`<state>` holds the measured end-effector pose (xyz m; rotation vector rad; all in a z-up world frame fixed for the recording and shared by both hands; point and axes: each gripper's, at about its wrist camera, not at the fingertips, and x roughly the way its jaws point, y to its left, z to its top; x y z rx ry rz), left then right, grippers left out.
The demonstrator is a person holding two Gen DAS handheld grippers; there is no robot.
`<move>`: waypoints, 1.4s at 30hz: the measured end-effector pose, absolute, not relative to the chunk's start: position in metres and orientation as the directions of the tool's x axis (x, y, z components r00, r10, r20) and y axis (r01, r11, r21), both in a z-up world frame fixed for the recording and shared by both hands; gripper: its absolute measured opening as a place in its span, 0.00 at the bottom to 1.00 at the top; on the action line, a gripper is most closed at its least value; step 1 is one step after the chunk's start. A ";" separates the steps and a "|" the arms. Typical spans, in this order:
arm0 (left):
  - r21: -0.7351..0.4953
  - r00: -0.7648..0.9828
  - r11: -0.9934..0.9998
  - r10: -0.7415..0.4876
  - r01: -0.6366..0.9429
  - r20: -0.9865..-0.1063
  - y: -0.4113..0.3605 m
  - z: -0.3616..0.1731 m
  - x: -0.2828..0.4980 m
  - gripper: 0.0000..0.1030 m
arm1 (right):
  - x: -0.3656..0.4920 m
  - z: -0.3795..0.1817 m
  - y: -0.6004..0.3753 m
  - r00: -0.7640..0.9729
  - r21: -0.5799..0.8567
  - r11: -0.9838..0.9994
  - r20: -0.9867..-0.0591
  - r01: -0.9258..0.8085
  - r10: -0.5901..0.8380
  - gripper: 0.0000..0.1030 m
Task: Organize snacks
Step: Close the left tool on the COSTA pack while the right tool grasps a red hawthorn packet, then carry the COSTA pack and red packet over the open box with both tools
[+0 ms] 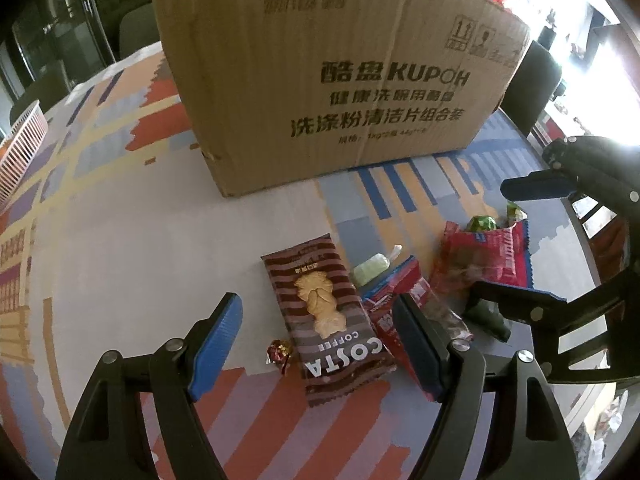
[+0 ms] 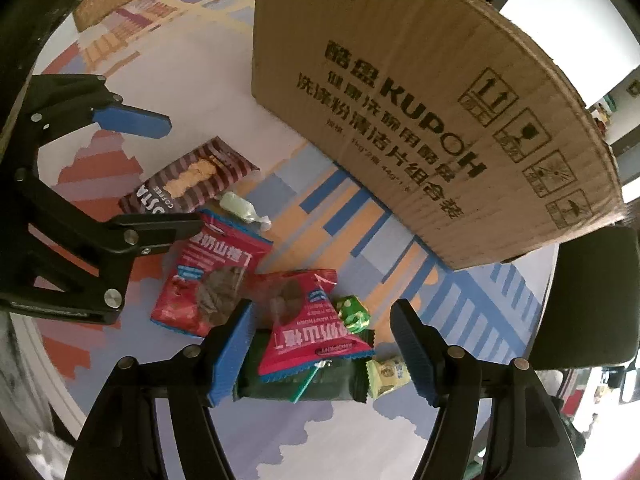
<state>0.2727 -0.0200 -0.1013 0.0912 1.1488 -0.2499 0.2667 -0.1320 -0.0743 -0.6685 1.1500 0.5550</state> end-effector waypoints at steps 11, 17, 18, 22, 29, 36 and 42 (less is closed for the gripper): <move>-0.099 0.351 0.967 -0.179 0.233 -0.919 -0.016 -0.114 0.287 0.55 | 0.274 -0.089 -0.126 0.247 -0.132 0.681 -0.966 -0.720 0.073 0.52; -0.122 0.335 0.966 -0.196 0.228 -0.922 -0.017 -0.116 0.292 0.45 | 0.271 -0.093 -0.119 0.257 -0.144 0.673 -0.964 -0.725 0.071 0.49; -0.126 0.334 0.966 -0.198 0.226 -0.922 -0.016 -0.117 0.293 0.43 | 0.271 -0.094 -0.118 0.260 -0.147 0.673 -0.963 -0.725 0.069 0.47; -0.123 0.334 0.967 -0.194 0.224 -0.922 -0.018 -0.116 0.293 0.38 | 0.267 -0.096 -0.114 0.268 -0.162 0.666 -0.962 -0.728 0.060 0.33; -0.101 0.358 0.970 -0.177 0.222 -0.917 -0.019 -0.109 0.287 0.36 | 0.255 -0.092 -0.112 0.296 -0.176 0.680 -0.953 -0.711 0.062 0.31; -0.099 0.411 0.973 -0.179 0.209 -0.894 -0.019 -0.089 0.276 0.36 | 0.249 -0.076 -0.116 0.335 -0.173 0.712 -0.938 -0.681 0.092 0.31; -0.097 0.464 0.972 -0.190 0.216 -0.865 -0.014 -0.062 0.262 0.36 | 0.247 -0.055 -0.123 0.372 -0.151 0.742 -0.917 -0.653 0.141 0.31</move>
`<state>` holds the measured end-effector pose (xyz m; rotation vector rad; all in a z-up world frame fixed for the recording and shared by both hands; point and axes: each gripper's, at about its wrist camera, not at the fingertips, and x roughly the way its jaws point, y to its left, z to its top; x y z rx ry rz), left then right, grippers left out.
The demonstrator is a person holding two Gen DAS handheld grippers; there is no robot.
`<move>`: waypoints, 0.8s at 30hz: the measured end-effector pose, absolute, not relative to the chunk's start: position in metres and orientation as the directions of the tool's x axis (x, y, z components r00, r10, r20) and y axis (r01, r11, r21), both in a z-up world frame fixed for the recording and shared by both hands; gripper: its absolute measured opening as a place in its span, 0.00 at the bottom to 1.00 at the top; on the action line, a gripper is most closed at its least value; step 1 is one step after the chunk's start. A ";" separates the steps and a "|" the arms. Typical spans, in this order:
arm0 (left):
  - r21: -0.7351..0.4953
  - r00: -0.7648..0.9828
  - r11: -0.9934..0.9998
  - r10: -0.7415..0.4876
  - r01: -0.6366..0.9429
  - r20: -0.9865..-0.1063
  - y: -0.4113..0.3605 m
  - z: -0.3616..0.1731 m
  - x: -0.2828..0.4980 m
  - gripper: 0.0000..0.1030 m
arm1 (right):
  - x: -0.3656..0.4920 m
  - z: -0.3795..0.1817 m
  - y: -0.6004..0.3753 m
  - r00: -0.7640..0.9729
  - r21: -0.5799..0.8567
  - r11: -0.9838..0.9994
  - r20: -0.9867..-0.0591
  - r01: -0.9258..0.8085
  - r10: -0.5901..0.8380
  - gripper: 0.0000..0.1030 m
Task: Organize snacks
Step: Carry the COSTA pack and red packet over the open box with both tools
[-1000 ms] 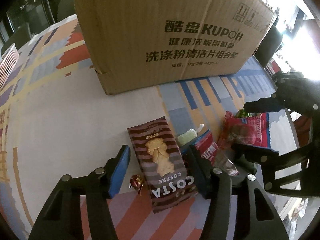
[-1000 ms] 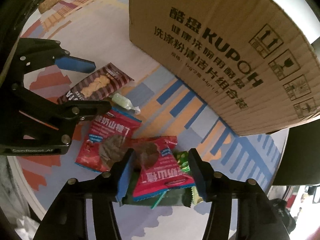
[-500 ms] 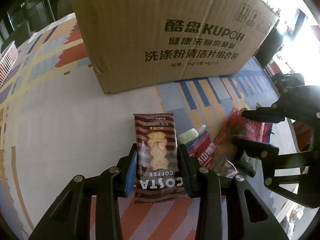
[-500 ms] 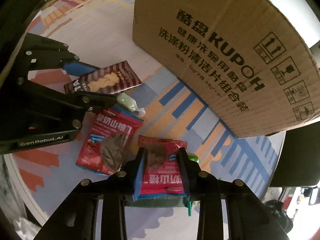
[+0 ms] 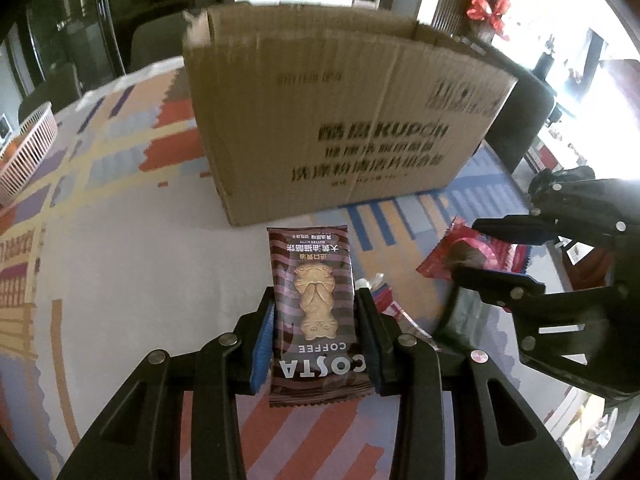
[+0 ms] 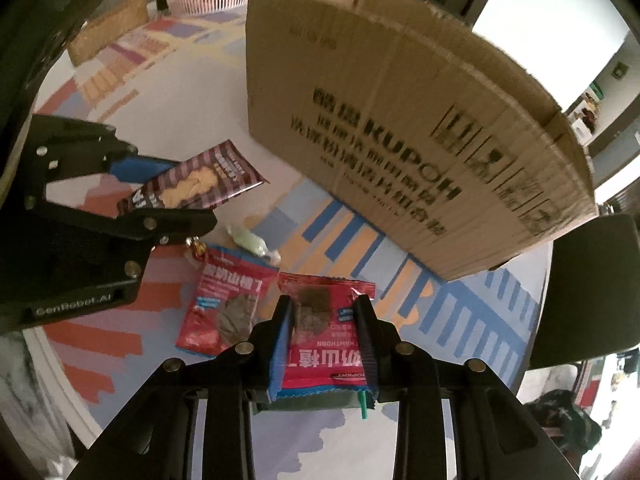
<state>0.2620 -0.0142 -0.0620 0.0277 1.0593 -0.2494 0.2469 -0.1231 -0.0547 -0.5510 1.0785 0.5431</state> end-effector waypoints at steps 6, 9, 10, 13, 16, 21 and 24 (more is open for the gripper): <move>-0.083 0.531 0.970 -0.195 0.227 -0.825 -0.016 -0.029 0.251 0.36 | 0.251 -0.029 -0.131 0.420 -0.135 0.762 -0.887 -0.633 0.192 0.31; -0.072 0.566 0.971 -0.193 0.229 -0.802 -0.016 -0.014 0.246 0.36 | 0.249 -0.014 -0.135 0.450 -0.130 0.773 -0.867 -0.621 0.215 0.31; -0.071 0.578 0.971 -0.194 0.229 -0.793 -0.016 -0.008 0.245 0.36 | 0.249 -0.010 -0.137 0.456 -0.126 0.776 -0.861 -0.618 0.223 0.31; -0.065 0.608 0.971 -0.195 0.230 -0.769 -0.015 0.007 0.246 0.36 | 0.249 0.005 -0.140 0.484 -0.115 0.791 -0.840 -0.601 0.246 0.31; -0.056 0.637 0.972 -0.193 0.229 -0.747 -0.016 0.022 0.247 0.36 | 0.252 0.021 -0.145 0.521 -0.103 0.810 -0.810 -0.577 0.269 0.31; -0.041 0.678 0.973 -0.189 0.229 -0.710 -0.016 0.045 0.251 0.36 | 0.256 0.045 -0.152 0.573 -0.084 0.836 -0.765 -0.542 0.295 0.31; -0.038 0.699 0.973 -0.189 0.226 -0.690 -0.016 0.058 0.255 0.36 | 0.261 0.058 -0.155 0.600 -0.072 0.849 -0.739 -0.523 0.307 0.31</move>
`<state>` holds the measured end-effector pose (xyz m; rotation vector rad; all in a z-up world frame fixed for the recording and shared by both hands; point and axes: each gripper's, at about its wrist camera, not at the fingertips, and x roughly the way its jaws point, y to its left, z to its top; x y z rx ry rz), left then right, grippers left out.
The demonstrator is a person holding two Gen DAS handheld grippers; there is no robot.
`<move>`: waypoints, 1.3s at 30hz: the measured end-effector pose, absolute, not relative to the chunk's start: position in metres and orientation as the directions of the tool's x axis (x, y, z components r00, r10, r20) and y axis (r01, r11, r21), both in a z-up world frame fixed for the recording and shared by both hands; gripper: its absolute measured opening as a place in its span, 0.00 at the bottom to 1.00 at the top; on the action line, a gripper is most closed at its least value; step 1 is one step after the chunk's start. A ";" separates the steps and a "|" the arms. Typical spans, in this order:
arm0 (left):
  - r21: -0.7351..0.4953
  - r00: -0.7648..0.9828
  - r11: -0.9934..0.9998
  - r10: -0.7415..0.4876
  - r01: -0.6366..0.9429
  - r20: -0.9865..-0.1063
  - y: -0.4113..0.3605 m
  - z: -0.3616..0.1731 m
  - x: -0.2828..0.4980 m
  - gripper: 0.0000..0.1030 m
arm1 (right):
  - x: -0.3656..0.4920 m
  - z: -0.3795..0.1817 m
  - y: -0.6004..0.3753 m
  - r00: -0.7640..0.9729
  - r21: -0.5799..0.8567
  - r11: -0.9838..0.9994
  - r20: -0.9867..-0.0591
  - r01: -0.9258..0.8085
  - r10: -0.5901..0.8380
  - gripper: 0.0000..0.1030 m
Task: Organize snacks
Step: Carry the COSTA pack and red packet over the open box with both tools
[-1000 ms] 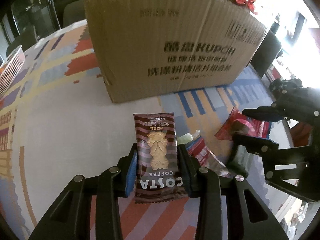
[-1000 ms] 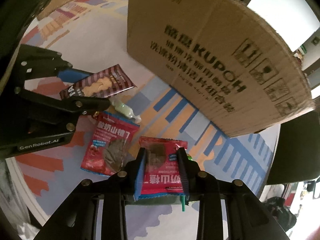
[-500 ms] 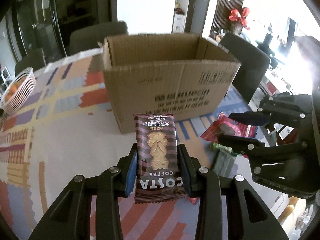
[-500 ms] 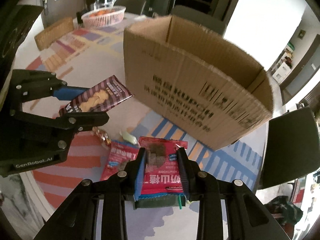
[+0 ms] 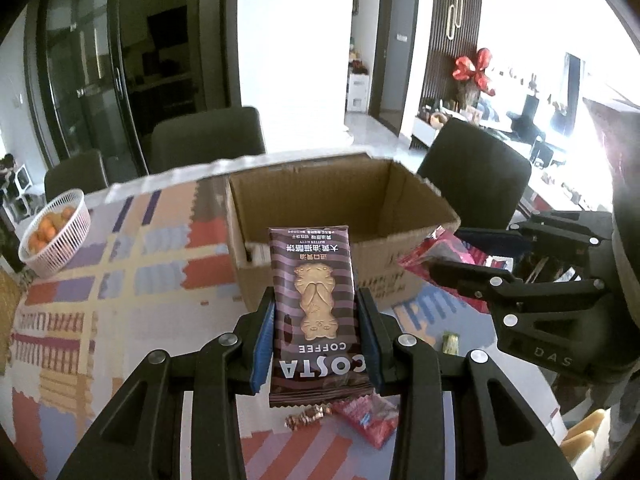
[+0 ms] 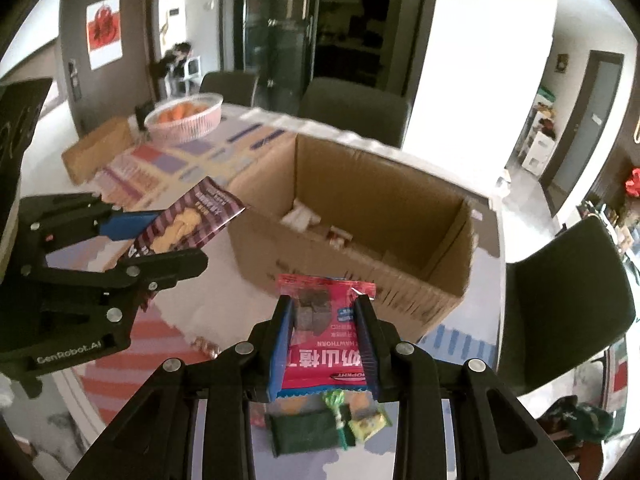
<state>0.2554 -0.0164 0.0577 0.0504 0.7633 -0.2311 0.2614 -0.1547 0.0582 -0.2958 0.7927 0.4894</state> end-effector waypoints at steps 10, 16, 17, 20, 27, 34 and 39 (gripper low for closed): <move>-0.046 0.726 0.975 -0.195 0.219 -0.660 -0.014 0.082 0.285 0.36 | 0.288 0.086 -0.158 0.650 -0.035 0.878 -0.686 -0.478 0.327 0.31; -0.059 0.722 0.975 -0.200 0.216 -0.662 -0.013 0.084 0.308 0.36 | 0.309 0.088 -0.158 0.652 -0.009 0.888 -0.683 -0.459 0.330 0.31; -0.060 0.721 0.975 -0.200 0.215 -0.664 -0.014 0.085 0.311 0.36 | 0.314 0.088 -0.158 0.649 -0.002 0.889 -0.684 -0.458 0.333 0.31; -0.062 0.714 0.976 -0.196 0.209 -0.672 -0.013 0.083 0.325 0.37 | 0.326 0.087 -0.160 0.652 0.006 0.898 -0.685 -0.441 0.325 0.31; -0.060 0.698 0.979 -0.183 0.197 -0.693 -0.015 0.074 0.351 0.37 | 0.355 0.079 -0.162 0.644 0.033 0.911 -0.697 -0.411 0.316 0.31; -0.077 0.660 0.978 -0.188 0.194 -0.727 -0.017 0.059 0.372 0.37 | 0.373 0.066 -0.165 0.636 0.056 0.917 -0.703 -0.396 0.318 0.31; -0.082 0.632 0.980 -0.181 0.183 -0.754 -0.016 0.050 0.383 0.45 | 0.380 0.057 -0.164 0.630 0.061 0.921 -0.712 -0.385 0.310 0.33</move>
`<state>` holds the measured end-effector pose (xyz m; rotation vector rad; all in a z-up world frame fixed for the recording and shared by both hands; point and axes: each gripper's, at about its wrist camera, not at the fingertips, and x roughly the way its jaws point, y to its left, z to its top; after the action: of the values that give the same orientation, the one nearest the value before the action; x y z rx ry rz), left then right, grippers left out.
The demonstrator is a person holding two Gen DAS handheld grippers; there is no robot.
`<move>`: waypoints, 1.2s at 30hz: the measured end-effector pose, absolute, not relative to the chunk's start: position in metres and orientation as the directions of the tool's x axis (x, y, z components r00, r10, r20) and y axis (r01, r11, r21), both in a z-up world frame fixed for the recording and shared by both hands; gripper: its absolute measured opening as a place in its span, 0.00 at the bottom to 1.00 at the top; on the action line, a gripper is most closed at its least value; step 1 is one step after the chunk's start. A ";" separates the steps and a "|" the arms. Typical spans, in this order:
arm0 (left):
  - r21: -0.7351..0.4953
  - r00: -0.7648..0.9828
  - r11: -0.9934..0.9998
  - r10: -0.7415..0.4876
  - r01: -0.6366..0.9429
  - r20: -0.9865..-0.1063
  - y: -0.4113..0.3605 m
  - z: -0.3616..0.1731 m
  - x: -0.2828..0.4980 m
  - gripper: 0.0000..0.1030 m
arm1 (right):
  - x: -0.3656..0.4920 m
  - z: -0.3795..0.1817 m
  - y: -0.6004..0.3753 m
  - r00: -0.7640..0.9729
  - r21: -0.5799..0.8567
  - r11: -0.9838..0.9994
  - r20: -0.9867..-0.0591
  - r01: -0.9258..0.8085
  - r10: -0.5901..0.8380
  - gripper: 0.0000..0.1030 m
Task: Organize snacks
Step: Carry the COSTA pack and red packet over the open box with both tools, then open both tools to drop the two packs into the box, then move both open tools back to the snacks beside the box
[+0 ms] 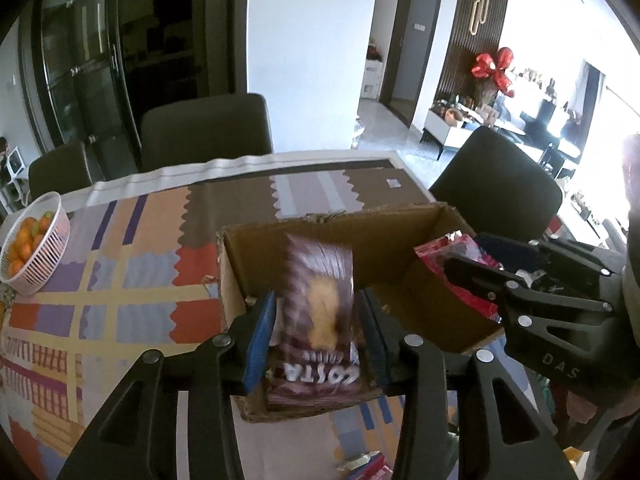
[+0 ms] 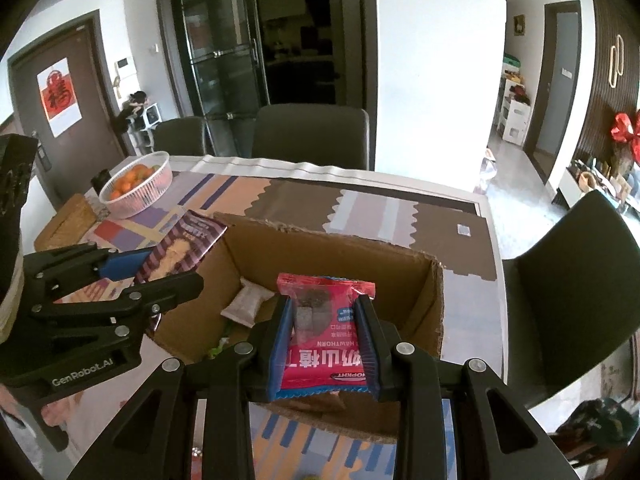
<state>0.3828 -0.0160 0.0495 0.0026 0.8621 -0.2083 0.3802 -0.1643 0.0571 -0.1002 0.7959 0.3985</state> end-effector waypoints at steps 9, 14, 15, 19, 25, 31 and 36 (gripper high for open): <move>-0.031 0.674 0.979 -0.161 0.201 -0.721 -0.016 0.060 0.351 0.58 | 0.361 0.059 -0.165 0.672 -0.017 0.931 -0.697 -0.365 0.251 0.54; -0.013 0.699 0.975 -0.167 0.220 -0.695 -0.016 0.071 0.325 0.58 | 0.338 0.068 -0.167 0.693 -0.021 0.930 -0.673 -0.367 0.258 0.54; -0.009 0.704 0.975 -0.167 0.223 -0.690 -0.017 0.073 0.321 0.58 | 0.333 0.070 -0.167 0.698 -0.023 0.930 -0.668 -0.367 0.259 0.54; 0.025 0.730 0.971 -0.161 0.237 -0.664 -0.020 0.079 0.300 0.60 | 0.316 0.073 -0.168 0.702 -0.027 0.925 -0.660 -0.378 0.267 0.54; 0.026 0.743 0.970 -0.169 0.244 -0.648 -0.021 0.081 0.274 0.61 | 0.291 0.072 -0.171 0.709 -0.039 0.920 -0.650 -0.390 0.273 0.54; 0.026 0.732 0.968 -0.172 0.251 -0.659 -0.020 0.071 0.254 0.64 | 0.272 0.067 -0.175 0.713 -0.055 0.922 -0.652 -0.384 0.258 0.54; 0.042 0.716 0.963 -0.167 0.265 -0.678 -0.022 0.056 0.244 0.64 | 0.253 0.057 -0.173 0.708 -0.079 0.914 -0.659 -0.399 0.253 0.54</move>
<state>0.2439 -0.0225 0.0561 0.1400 0.7359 -0.2401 0.2535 -0.1734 0.0572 -0.2229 0.6951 0.3650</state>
